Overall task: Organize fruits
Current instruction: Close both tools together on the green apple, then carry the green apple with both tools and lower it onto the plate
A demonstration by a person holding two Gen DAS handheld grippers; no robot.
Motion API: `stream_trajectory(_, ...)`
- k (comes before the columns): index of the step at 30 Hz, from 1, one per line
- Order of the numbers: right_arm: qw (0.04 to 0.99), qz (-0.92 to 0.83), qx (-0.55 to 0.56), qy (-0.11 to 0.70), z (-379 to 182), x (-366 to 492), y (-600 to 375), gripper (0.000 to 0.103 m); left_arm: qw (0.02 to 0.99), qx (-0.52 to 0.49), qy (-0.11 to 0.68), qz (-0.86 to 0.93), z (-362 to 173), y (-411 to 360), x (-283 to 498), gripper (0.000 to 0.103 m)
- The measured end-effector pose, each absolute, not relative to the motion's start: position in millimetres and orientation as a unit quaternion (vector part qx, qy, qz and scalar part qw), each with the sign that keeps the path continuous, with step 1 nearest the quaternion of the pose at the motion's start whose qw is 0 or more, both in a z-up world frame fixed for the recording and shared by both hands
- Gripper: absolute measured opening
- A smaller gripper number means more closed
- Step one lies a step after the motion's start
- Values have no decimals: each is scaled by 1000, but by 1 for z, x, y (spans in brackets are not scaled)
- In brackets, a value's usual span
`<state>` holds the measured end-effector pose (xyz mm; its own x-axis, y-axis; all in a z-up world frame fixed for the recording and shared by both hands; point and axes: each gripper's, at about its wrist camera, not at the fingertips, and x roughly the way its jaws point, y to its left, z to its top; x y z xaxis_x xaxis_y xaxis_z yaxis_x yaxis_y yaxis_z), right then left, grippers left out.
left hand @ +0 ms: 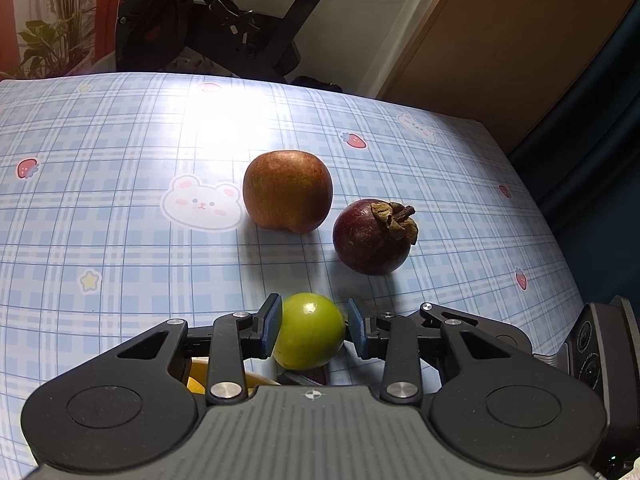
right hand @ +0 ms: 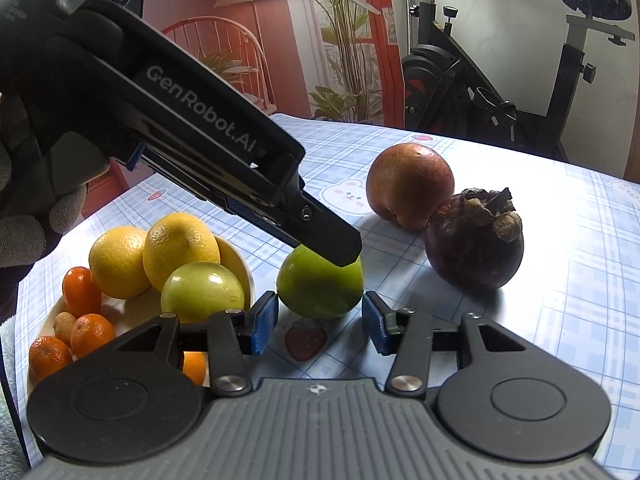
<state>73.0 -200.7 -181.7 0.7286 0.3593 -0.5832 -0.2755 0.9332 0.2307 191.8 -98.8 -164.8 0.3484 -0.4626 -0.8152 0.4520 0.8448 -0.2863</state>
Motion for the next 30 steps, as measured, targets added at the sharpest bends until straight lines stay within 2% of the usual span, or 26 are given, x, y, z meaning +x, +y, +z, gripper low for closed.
stream_trajectory(30,940,180,58,284,-135,24,-175,49,830,-7,478,-288,-126,-67,141,37)
